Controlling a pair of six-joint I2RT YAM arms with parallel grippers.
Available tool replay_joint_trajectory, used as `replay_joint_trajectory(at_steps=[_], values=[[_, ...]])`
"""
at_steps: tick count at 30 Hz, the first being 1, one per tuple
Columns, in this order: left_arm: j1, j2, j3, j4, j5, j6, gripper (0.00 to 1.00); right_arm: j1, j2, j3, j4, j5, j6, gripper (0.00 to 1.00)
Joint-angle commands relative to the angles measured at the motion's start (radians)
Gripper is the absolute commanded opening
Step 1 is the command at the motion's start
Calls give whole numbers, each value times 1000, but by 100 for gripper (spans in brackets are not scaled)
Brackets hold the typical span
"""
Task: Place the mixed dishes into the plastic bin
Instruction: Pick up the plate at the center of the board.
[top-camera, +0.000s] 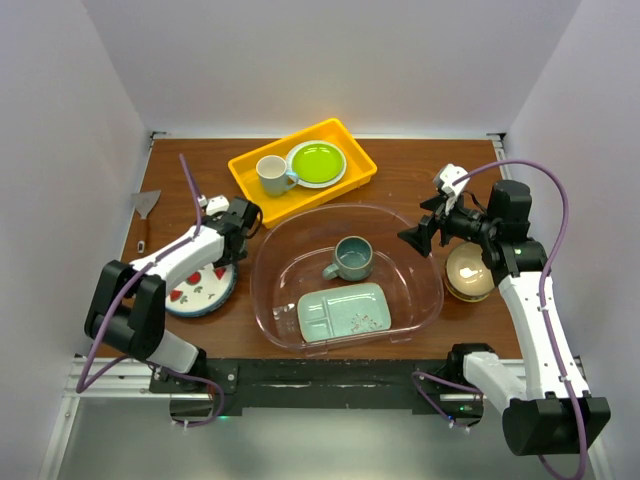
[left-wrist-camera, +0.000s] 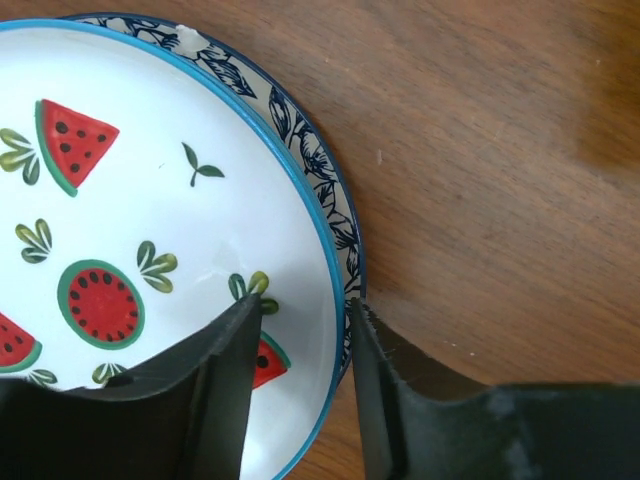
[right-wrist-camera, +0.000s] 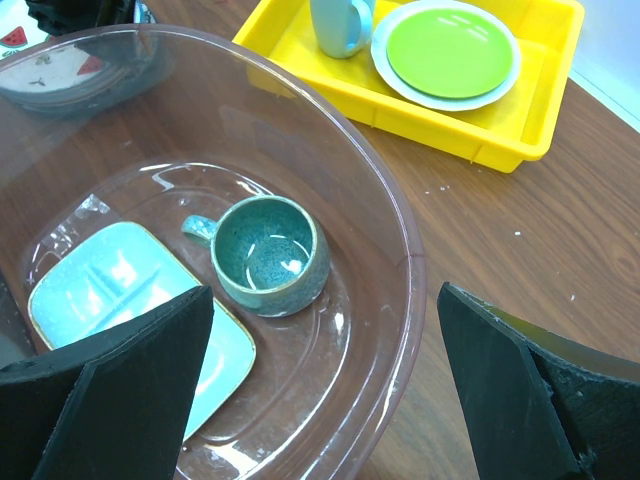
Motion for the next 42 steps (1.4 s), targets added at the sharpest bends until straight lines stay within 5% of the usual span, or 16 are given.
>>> replay_joint_trajectory(at_steps=[1, 5, 13, 42], values=[[3, -8, 10, 25, 33, -42, 34, -5, -8, 29, 0, -6, -16, 99], [3, -28, 19, 26, 40, -30, 10, -3, -8, 29, -1, -6, -16, 99], [5, -121, 36, 37, 63, 9, 1, -3, -8, 29, 0, -3, -16, 99], [6, -370, 173, 23, 76, 125, 0, -5, -2, 26, 2, -9, -15, 99]])
